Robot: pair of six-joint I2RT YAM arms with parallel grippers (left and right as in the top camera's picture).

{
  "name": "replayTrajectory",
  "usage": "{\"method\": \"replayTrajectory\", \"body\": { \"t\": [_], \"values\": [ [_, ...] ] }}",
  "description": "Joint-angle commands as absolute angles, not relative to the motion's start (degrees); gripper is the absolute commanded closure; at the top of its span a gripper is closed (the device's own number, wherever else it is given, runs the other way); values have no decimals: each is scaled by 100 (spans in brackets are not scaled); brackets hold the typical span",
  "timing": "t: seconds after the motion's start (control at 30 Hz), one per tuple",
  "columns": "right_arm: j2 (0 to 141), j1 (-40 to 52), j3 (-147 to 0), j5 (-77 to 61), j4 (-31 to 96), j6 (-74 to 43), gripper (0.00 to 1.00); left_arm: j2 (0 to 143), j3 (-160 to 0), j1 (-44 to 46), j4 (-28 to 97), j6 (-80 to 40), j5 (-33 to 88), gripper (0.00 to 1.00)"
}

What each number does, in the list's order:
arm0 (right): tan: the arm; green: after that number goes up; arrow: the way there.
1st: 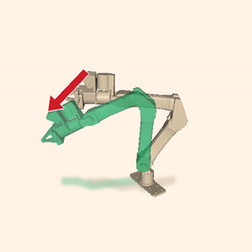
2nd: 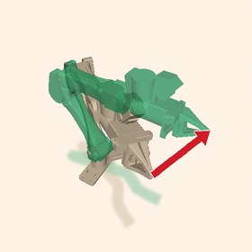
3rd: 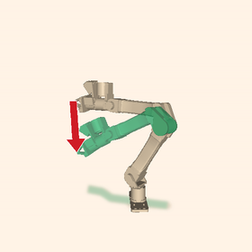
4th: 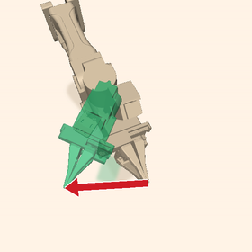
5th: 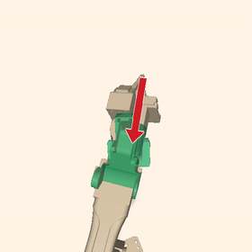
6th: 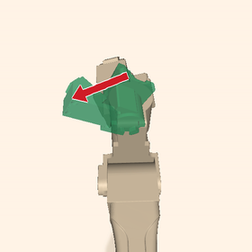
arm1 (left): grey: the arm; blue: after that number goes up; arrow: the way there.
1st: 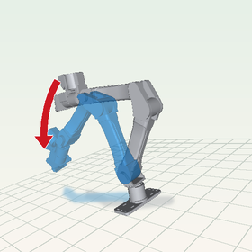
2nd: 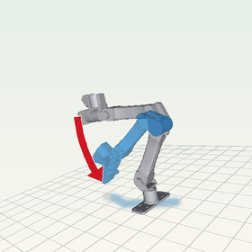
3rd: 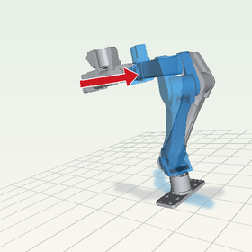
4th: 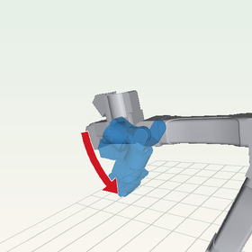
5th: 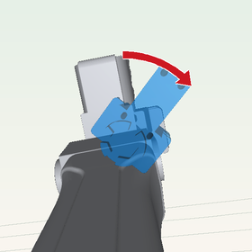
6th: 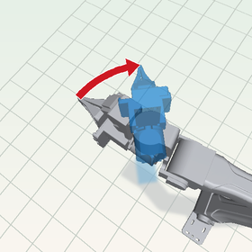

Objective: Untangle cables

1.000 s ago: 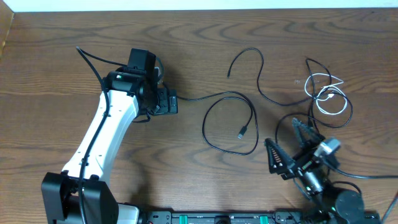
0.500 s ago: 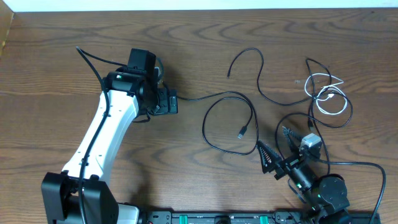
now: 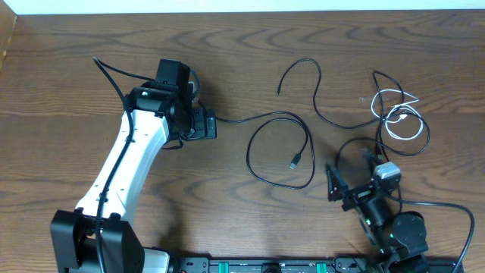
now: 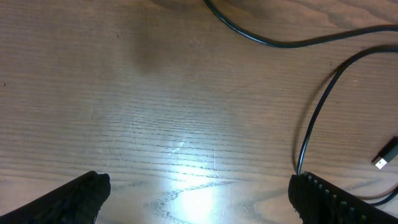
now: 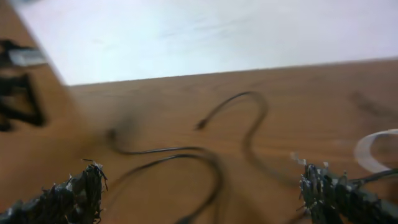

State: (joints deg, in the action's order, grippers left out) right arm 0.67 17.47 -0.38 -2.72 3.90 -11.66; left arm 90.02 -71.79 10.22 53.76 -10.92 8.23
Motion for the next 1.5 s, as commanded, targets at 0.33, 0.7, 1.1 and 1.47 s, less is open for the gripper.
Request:
{"method": "replayTrajectory", "body": {
  "t": [0.33,0.7,1.1,1.47],
  "values": [
    [23,1122,-32,281,419,1162,1,9024,-7157,1004,5393,-1107,788,3],
    [23,1122,-32,244,410,1120,1,9024,-7157,1004,5393,-1105,788,3],
    [23,1122,-32,242,412,1120,1,9024,-7157,1004,5393,-1107,788,3],
    [25,1122,-32,242,414,1120,1,9024,-7157,1004,5393,-1107,788,3]
  ]
}}
